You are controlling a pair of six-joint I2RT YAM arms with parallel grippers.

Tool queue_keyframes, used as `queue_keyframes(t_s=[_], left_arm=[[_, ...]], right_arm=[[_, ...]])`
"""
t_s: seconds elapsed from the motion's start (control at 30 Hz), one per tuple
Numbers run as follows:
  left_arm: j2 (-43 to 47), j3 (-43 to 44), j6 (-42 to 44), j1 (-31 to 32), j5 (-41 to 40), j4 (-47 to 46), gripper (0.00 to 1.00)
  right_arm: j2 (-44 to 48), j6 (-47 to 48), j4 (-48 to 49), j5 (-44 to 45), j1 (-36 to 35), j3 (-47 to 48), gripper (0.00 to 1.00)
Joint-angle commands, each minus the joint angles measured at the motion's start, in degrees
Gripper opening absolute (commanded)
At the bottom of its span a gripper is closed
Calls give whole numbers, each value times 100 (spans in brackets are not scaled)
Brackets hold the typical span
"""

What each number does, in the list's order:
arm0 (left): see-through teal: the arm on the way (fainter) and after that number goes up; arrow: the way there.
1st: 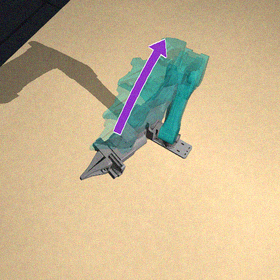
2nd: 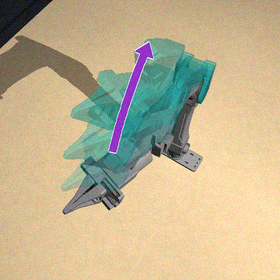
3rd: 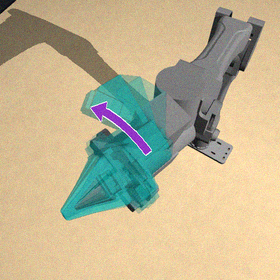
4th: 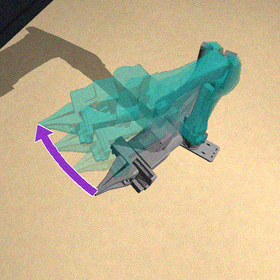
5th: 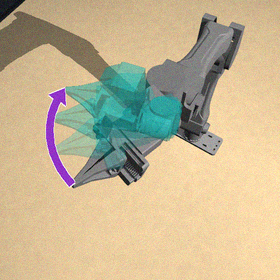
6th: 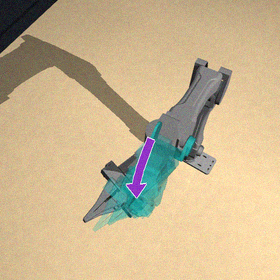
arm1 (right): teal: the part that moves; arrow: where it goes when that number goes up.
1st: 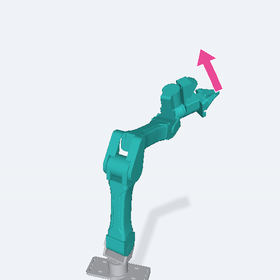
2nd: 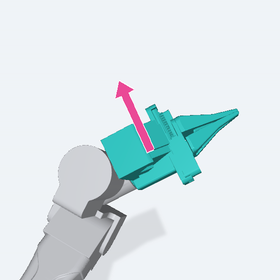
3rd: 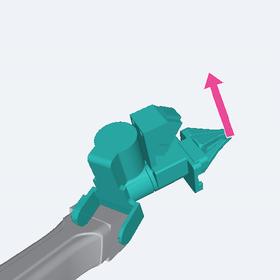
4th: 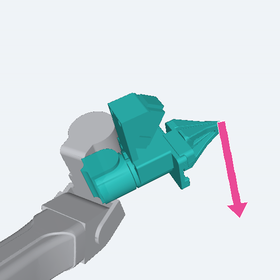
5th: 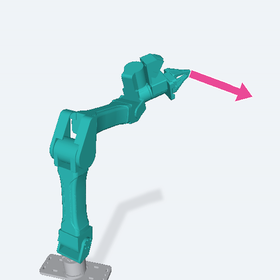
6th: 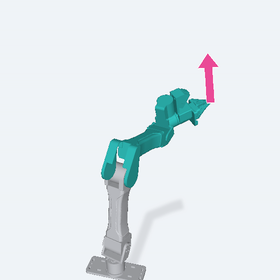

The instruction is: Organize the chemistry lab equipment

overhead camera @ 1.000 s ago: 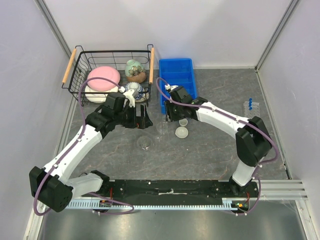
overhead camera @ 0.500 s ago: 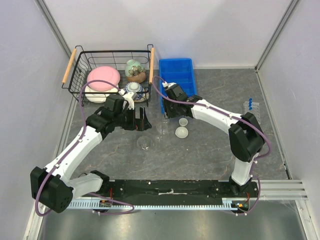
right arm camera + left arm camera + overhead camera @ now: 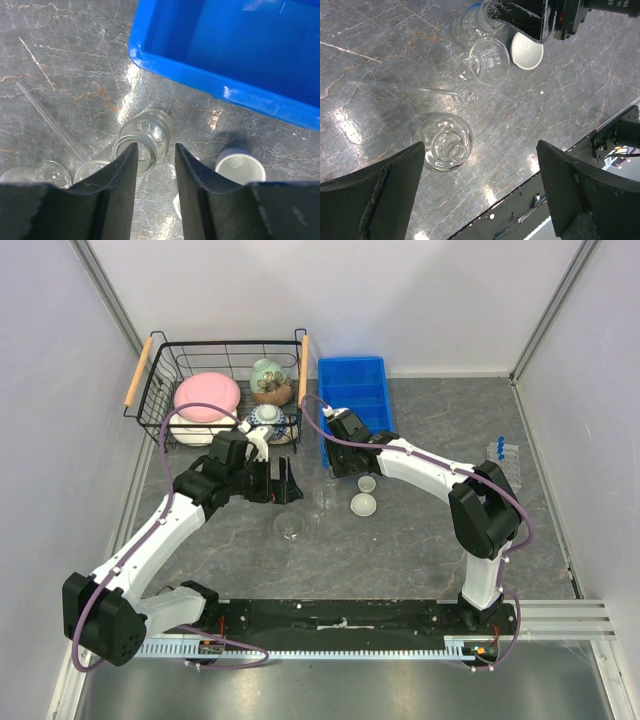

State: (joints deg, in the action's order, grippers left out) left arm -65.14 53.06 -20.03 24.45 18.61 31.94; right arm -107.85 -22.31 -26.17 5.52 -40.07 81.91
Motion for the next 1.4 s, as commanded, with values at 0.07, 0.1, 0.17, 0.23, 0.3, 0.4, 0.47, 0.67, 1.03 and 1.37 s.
queue_keyframes(t_s=[0.07, 0.1, 0.17, 0.23, 0.3, 0.4, 0.47, 0.67, 1.03, 1.37], left_arm=[[54, -15, 201, -54, 204, -277, 99], [63, -23, 201, -45, 204, -276, 99], [55, -41, 193, -54, 213, -285, 99], [72, -50, 193, -63, 204, -277, 99], [72, -59, 193, -63, 213, -285, 99], [63, -59, 201, -63, 213, -294, 99], [55, -59, 201, -72, 231, -303, 99], [63, -94, 193, -80, 248, -329, 99], [99, -155, 166, -107, 283, -355, 99], [160, -199, 166, -98, 292, -364, 99]], right_arm=[[-16, -46, 95, 151, -27, 1, 33], [-16, -55, 112, 151, -18, 1, 28], [-34, -63, 104, 143, -18, -8, 26], [-60, -81, 104, 125, -18, -8, 22], [-69, -90, 112, 99, -9, -8, 17], [-69, -116, 95, 81, -18, 1, 2], [-60, -125, 69, 81, -27, 35, 0], [62, -107, -63, 151, -62, 141, 0], [563, -107, -371, 344, -123, 282, 0], [915, -125, -713, 599, -167, 641, 0]])
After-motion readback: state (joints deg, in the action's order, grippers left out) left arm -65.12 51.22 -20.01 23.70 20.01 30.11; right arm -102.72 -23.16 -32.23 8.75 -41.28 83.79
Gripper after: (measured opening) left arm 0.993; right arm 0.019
